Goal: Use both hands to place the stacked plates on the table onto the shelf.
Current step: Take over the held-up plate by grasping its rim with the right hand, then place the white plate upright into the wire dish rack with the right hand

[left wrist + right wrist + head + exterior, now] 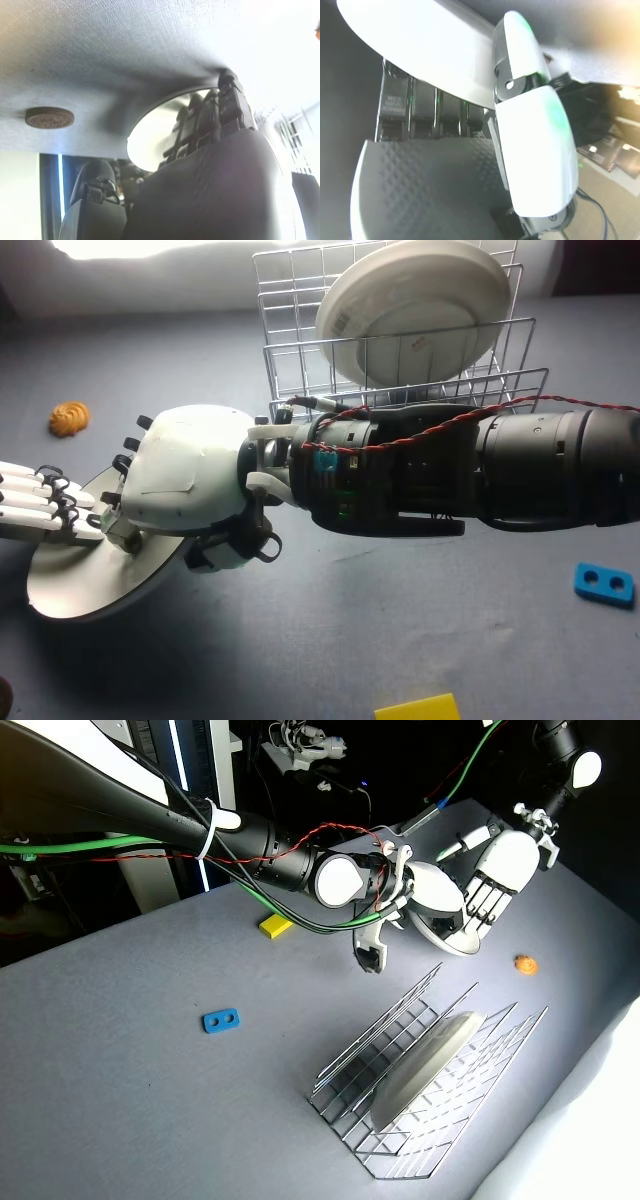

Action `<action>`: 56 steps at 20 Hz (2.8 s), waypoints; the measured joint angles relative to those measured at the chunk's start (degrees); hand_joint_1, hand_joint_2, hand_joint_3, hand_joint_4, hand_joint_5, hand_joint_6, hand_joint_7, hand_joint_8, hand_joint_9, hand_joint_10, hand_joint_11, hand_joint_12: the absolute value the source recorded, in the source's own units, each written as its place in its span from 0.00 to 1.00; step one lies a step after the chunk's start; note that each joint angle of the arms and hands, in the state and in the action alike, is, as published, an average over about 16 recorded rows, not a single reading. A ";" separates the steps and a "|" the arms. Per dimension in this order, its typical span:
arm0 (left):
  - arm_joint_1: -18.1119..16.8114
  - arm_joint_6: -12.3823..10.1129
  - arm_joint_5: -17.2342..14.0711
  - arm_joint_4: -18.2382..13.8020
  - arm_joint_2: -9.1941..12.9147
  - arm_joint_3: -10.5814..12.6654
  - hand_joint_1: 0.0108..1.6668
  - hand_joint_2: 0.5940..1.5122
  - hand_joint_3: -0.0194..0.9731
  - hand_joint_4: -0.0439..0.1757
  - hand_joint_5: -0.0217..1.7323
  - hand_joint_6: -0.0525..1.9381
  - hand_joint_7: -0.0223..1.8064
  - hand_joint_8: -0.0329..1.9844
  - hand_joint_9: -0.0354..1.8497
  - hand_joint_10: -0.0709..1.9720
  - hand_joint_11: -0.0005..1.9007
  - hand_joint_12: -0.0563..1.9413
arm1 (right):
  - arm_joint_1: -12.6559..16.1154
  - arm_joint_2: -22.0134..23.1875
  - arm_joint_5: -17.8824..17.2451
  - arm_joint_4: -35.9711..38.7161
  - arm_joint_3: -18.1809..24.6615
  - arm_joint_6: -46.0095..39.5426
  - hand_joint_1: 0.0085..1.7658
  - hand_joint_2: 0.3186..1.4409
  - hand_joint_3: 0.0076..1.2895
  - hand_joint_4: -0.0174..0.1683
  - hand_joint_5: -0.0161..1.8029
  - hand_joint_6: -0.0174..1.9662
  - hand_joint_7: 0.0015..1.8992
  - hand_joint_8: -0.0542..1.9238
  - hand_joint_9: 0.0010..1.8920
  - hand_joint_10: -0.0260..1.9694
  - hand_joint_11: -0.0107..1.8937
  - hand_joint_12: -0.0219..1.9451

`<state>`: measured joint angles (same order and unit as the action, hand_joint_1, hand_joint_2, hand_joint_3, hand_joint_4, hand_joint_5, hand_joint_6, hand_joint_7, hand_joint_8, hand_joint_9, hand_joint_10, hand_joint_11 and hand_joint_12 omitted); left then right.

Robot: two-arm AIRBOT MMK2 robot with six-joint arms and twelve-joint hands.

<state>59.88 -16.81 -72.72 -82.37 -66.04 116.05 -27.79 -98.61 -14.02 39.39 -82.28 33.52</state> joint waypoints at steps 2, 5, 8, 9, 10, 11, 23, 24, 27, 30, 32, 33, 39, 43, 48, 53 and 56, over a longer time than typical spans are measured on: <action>-0.45 -0.11 -0.04 -0.48 -0.06 0.15 0.00 0.62 0.03 0.16 0.01 0.01 0.01 0.01 0.00 0.00 0.01 0.02 | -0.01 -0.06 -0.72 -0.07 -0.19 0.10 0.67 0.67 0.00 0.07 0.37 0.29 0.39 0.34 0.42 0.42 0.38 0.70; -1.33 -0.28 -0.09 -1.34 -0.14 0.39 0.00 0.62 0.04 0.16 0.01 0.01 0.01 0.01 0.00 0.00 0.01 0.02 | 0.01 -0.09 -1.43 -0.28 -0.50 0.21 0.67 0.66 0.00 0.06 0.39 0.36 0.41 0.45 0.46 0.48 0.45 0.68; -2.58 -0.41 -0.07 -2.33 -0.22 0.61 0.00 0.62 0.04 0.16 0.01 0.01 0.01 0.02 0.01 0.00 0.01 0.02 | 0.18 -0.06 -1.62 -0.82 -0.78 0.32 0.67 0.65 0.00 0.06 0.39 0.41 0.42 0.54 0.48 0.54 0.47 0.68; -3.09 -0.45 -0.05 -2.70 -0.25 0.69 0.00 0.62 0.04 0.16 0.01 0.01 0.01 0.02 0.01 0.00 0.01 0.02 | 0.27 -0.03 -1.61 -1.06 -0.87 0.34 0.67 0.64 0.00 0.07 0.39 0.42 0.42 0.56 0.49 0.56 0.48 0.68; -3.65 -0.48 -0.01 -3.08 -0.28 0.76 0.00 0.62 0.04 0.16 0.01 0.01 0.02 0.02 0.01 0.00 0.01 0.02 | 0.38 0.02 -1.58 -1.33 -0.95 0.35 0.67 0.64 0.00 0.07 0.39 0.44 0.42 0.58 0.49 0.58 0.48 0.68; -4.25 -0.51 0.05 -3.47 -0.32 0.82 0.00 0.62 0.04 0.16 0.01 0.01 0.02 0.02 0.01 0.00 0.01 0.02 | 0.52 0.09 -1.52 -1.61 -1.03 0.35 0.67 0.64 0.00 0.07 0.39 0.45 0.42 0.59 0.49 0.60 0.48 0.68; -13.96 -0.76 1.27 -6.93 -0.74 2.44 0.00 0.61 0.03 0.19 0.01 0.03 0.02 0.02 0.03 0.00 0.01 0.03 | 3.40 3.70 0.53 -5.18 1.70 0.12 0.71 0.63 0.00 0.07 0.42 0.59 0.45 0.57 0.48 0.64 0.49 0.67; -14.66 -0.78 1.40 -7.09 -0.77 2.68 0.00 0.61 0.03 0.20 0.01 0.03 0.02 0.02 0.03 0.00 0.01 0.03 | 3.70 4.23 0.68 -5.50 2.30 0.08 0.71 0.64 0.00 0.07 0.42 0.60 0.45 0.57 0.48 0.64 0.50 0.67; -16.40 -0.83 1.93 -7.38 -0.82 3.47 0.00 0.61 0.03 0.20 0.01 0.03 0.02 0.02 0.03 0.00 0.01 0.03 | 4.58 5.98 1.15 -6.32 4.36 -0.04 0.73 0.64 0.00 0.07 0.43 0.62 0.45 0.57 0.48 0.65 0.50 0.67; -17.58 -0.89 2.48 -7.51 -0.79 4.23 0.00 0.62 0.03 0.20 0.01 0.04 0.02 0.02 0.03 0.00 0.01 0.03 | 5.48 7.83 1.76 -7.07 6.74 -0.61 0.74 0.64 0.00 0.08 0.44 0.62 0.45 0.57 0.48 0.65 0.51 0.68; -18.03 -0.92 2.93 -7.62 -0.77 4.64 0.00 0.62 0.03 0.21 0.01 0.04 0.02 0.02 0.03 0.00 0.01 0.03 | 6.16 9.02 2.29 -7.54 8.39 -1.48 0.74 0.64 0.00 0.07 0.44 0.62 0.45 0.56 0.48 0.64 0.51 0.68; -18.14 -0.93 3.18 -7.69 -0.76 4.79 0.00 0.62 0.03 0.21 0.01 0.04 0.02 0.02 0.03 0.00 0.01 0.03 | 6.52 9.60 2.55 -7.78 9.18 -2.05 0.74 0.65 0.00 0.07 0.44 0.62 0.45 0.56 0.48 0.64 0.51 0.68; -18.18 -0.90 4.78 -8.24 -0.71 5.37 0.00 0.62 0.03 0.21 0.01 0.04 0.02 0.02 0.03 0.00 0.01 0.03 | 9.03 13.14 4.78 -8.66 13.40 -8.52 0.75 0.65 0.00 0.06 0.44 0.62 0.46 0.55 0.48 0.64 0.52 0.67; -17.98 -0.87 5.53 -8.59 -0.70 5.50 0.00 0.62 0.03 0.21 0.02 0.03 0.02 0.02 0.03 0.00 0.01 0.03 | 11.23 15.27 6.59 -8.67 15.62 -15.07 0.75 0.65 0.00 0.05 0.43 0.62 0.46 0.55 0.48 0.65 0.51 0.67; -17.70 -0.84 6.14 -8.96 -0.70 5.60 0.00 0.61 0.04 0.22 0.01 0.04 0.02 0.02 0.03 0.00 0.01 0.03 | 14.58 17.82 9.12 -8.60 17.50 -24.07 0.75 0.65 0.00 0.05 0.42 0.62 0.47 0.55 0.47 0.65 0.52 0.67; -17.43 -0.82 6.34 -9.08 -0.70 5.66 0.00 0.61 0.04 0.22 0.02 0.03 0.02 0.02 0.03 0.00 0.01 0.03 | 18.39 20.67 11.67 -8.54 18.64 -31.73 0.75 0.65 0.00 0.05 0.42 0.62 0.46 0.56 0.47 0.65 0.52 0.67; -17.37 -0.81 6.38 -9.12 -0.70 5.66 0.00 0.60 0.03 0.22 0.01 0.03 0.02 0.02 0.03 0.00 0.01 0.03 | 20.61 22.50 13.19 -8.55 19.31 -35.02 0.75 0.66 0.00 0.05 0.41 0.62 0.46 0.56 0.47 0.66 0.53 0.67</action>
<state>42.51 -17.62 -66.34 -91.49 -66.74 121.71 -7.17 -76.11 -0.83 30.84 -62.97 -1.49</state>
